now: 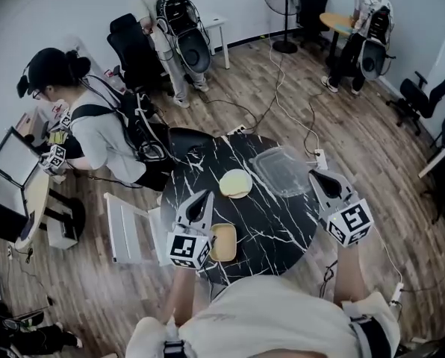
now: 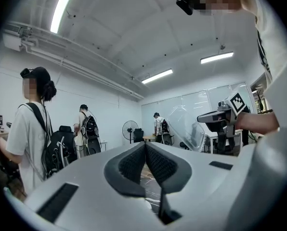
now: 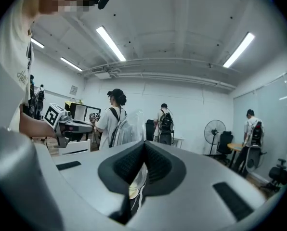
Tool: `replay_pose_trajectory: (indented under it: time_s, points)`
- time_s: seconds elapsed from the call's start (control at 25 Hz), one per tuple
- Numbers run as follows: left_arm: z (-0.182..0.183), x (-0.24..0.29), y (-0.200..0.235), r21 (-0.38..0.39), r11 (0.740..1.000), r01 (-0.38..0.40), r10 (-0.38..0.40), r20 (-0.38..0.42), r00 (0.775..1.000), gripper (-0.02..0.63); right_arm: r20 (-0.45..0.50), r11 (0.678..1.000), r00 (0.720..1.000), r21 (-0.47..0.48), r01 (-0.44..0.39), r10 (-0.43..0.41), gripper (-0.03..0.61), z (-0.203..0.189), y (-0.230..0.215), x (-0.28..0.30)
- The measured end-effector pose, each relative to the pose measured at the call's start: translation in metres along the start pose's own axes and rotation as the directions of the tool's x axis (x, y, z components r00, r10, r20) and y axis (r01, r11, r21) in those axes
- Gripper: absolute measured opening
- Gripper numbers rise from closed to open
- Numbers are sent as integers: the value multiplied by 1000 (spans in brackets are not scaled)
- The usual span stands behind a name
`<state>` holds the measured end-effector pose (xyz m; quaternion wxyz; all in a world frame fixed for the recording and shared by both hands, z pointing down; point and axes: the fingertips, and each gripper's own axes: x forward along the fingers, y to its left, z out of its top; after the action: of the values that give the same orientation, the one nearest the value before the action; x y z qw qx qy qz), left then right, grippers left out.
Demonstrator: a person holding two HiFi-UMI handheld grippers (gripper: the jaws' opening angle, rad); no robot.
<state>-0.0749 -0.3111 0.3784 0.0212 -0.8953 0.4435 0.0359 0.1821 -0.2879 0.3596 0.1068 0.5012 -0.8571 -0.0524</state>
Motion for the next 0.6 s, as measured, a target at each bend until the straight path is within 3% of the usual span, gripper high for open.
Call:
replay_pose_trajectory:
  time_s: [0.6]
  points:
    - [-12, -3, 4, -23, 1000, -18, 17, -12, 1000, 17, -16, 1000, 1000, 20, 21, -21, 6, -9, -2, -8]
